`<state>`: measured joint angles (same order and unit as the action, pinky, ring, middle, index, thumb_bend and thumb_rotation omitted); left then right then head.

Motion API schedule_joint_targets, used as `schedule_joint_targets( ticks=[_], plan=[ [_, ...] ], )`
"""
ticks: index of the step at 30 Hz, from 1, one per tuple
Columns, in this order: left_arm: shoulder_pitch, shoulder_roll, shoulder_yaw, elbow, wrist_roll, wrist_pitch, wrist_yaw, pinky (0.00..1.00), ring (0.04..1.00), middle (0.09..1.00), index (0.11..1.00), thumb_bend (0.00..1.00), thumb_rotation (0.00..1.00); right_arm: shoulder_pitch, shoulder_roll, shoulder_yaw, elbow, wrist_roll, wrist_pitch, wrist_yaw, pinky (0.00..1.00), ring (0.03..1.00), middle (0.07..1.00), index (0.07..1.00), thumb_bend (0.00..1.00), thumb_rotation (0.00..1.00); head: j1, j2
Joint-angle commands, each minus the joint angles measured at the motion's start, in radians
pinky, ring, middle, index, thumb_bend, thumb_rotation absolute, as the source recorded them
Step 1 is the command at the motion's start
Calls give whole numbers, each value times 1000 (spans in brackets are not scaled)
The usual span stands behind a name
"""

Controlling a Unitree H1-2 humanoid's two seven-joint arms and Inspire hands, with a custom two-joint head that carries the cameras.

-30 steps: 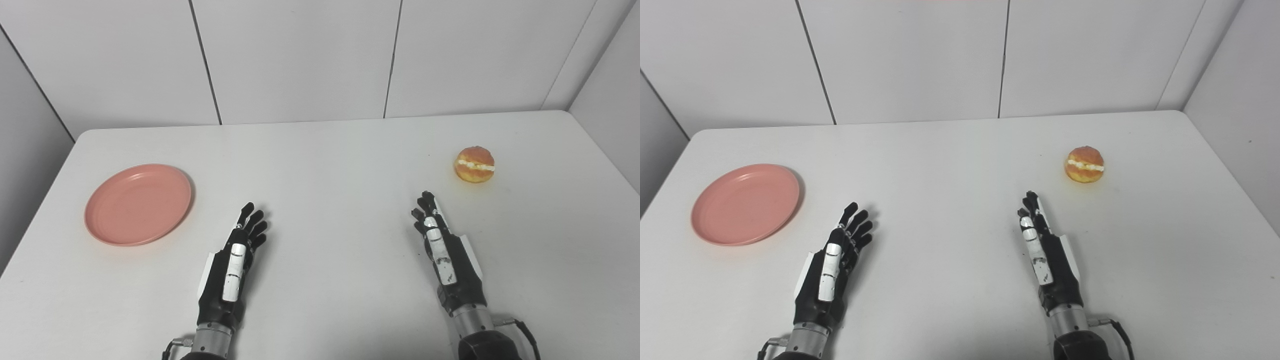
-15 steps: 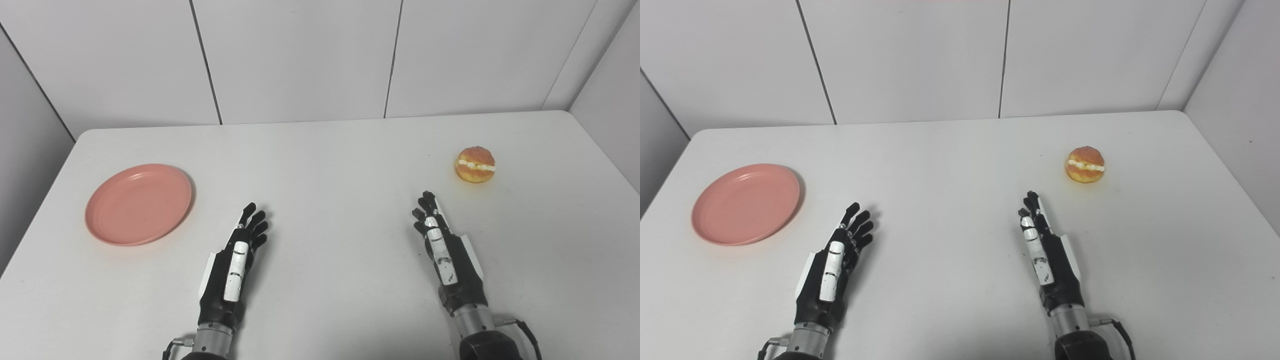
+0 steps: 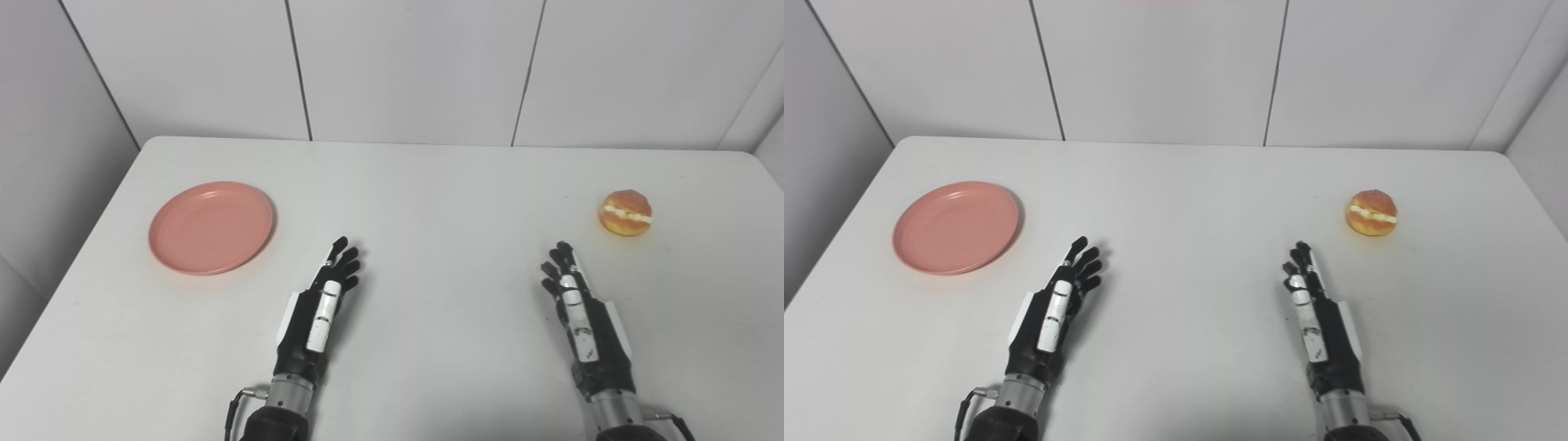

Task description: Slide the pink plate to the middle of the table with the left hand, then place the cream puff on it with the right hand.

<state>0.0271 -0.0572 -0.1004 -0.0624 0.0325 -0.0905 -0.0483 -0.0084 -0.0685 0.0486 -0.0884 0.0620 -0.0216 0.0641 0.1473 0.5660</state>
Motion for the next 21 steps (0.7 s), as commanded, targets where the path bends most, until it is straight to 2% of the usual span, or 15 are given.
schedule_joint_targets(
  ticks=[1,10,15,21],
  plan=[
    [26,-43,-35,97,21,-29,16,893,913,928,923,461,999,16,-12,-7,31,24,-38,29,973,969,987,993,381,1000,34,-20],
    [9,-79,-52,190,78,-90,56,875,904,914,904,500,1000,12,-41,-29,77,68,-68,75,1000,983,998,1000,346,1000,133,-87],
    [7,-88,-52,208,88,-99,65,879,902,906,896,489,999,12,-36,-35,86,80,-68,77,1000,983,995,998,314,1000,134,-103],
    [7,-90,-47,219,75,-105,65,889,904,905,892,503,988,15,-31,-31,84,67,-65,71,1000,984,994,997,322,1000,127,-115]
  ],
)
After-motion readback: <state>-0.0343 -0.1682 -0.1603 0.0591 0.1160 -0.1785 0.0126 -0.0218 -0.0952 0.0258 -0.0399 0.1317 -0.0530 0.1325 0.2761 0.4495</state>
